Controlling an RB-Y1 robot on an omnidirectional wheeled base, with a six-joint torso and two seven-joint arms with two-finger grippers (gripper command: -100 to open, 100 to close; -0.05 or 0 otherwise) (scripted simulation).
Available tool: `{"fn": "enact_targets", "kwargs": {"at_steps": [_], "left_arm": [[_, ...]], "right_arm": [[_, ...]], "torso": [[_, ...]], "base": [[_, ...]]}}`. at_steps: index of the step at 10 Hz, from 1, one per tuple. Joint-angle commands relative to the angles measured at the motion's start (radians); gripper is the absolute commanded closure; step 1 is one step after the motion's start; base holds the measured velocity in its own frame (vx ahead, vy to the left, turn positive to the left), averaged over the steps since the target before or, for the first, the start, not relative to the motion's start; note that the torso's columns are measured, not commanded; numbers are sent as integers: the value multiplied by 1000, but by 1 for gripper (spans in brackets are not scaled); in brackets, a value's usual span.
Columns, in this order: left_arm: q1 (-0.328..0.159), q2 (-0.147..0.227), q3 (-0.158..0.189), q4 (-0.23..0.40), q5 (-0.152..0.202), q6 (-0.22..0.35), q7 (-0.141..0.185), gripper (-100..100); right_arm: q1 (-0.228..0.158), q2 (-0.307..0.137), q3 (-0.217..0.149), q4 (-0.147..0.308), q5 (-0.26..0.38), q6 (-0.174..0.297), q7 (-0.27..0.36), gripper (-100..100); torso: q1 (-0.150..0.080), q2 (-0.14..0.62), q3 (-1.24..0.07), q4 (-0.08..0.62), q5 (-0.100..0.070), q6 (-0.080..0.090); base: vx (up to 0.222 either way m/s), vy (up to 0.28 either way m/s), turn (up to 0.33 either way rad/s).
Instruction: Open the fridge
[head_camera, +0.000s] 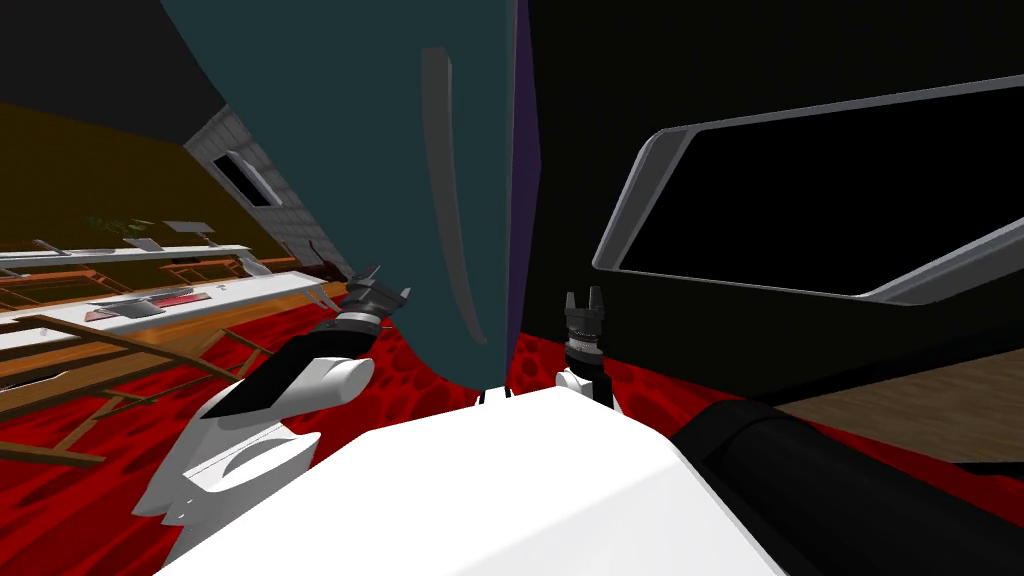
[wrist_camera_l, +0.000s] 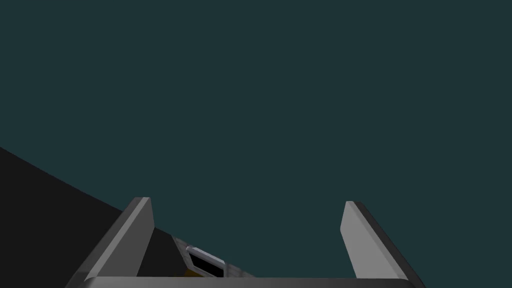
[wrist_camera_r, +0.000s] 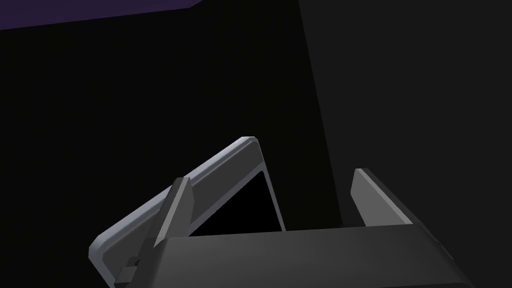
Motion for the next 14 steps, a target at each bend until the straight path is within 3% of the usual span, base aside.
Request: {"fn": "enact_targets", "kwargs": {"at_steps": [1, 2, 3, 4, 5, 6, 7, 8, 9, 10, 11, 12, 13, 14], "left_arm": [[-26, -2, 6, -2, 10, 77, 38, -100], [-48, -3, 11, 0, 20, 104, 72, -100], [-48, -3, 11, 0, 20, 132, 72, -100], [-71, -6, 16, 1, 31, 158, 105, -100], [-71, -6, 16, 1, 31, 182, 105, -100], [-93, -9, 19, 3, 42, 216, 139, -100], [-93, -9, 19, 3, 42, 231, 139, -100], [-114, -14, 22, 5, 54, 268, 172, -100], [-114, -14, 22, 5, 54, 278, 172, -100], [-135, -19, 23, 7, 66, 314, 205, -100], [-135, -19, 23, 7, 66, 323, 205, -100], [-156, -24, 25, 8, 79, 360, 237, -100], [-156, -24, 25, 8, 79, 366, 237, -100], [-176, -30, 25, 9, 92, 404, 269, -100]], "right_arm": [[0, 0, 0, 0, 0, 0, 0, 0], [0, 0, 0, 0, 0, 0, 0, 0], [0, 0, 0, 0, 0, 0, 0, 0], [0, 0, 0, 0, 0, 0, 0, 0], [0, 0, 0, 0, 0, 0, 0, 0], [0, 0, 0, 0, 0, 0, 0, 0], [0, 0, 0, 0, 0, 0, 0, 0], [0, 0, 0, 0, 0, 0, 0, 0], [0, 0, 0, 0, 0, 0, 0, 0], [0, 0, 0, 0, 0, 0, 0, 0], [0, 0, 0, 0, 0, 0, 0, 0], [0, 0, 0, 0, 0, 0, 0, 0], [0, 0, 0, 0, 0, 0, 0, 0], [0, 0, 0, 0, 0, 0, 0, 0]], "torso": [[-1, 1, 0, 0, 0, -1], [1, 1, 1, 0, 0, 0], [0, 0, 0, 0, 0, -1], [1, 1, 0, 0, 0, 0], [-1, 1, 0, 0, 0, -1], [0, 1, 0, 0, 0, 0], [-1, 1, 0, 0, 0, -1], [0, 1, 0, 0, 0, 0], [0, 0, 0, 0, 0, -1], [1, 0, 0, 0, 0, 0], [-1, 1, 0, 0, 0, -1], [0, 1, 1, 0, 0, 0], [-1, 0, 0, 0, 0, -1], [1, 0, 0, 0, 0, 0]], "base": [[24, -125, 98], [37, -131, 190], [21, -110, 100], [14, -133, 196], [13, -115, 97], [4, -127, 208], [-1, -116, 102], [6, -124, 188], [2, -97, 108], [-11, -122, 210], [-19, -116, 94], [-16, -131, 180], [-2, -108, 97], [-9, -99, 176]]}}
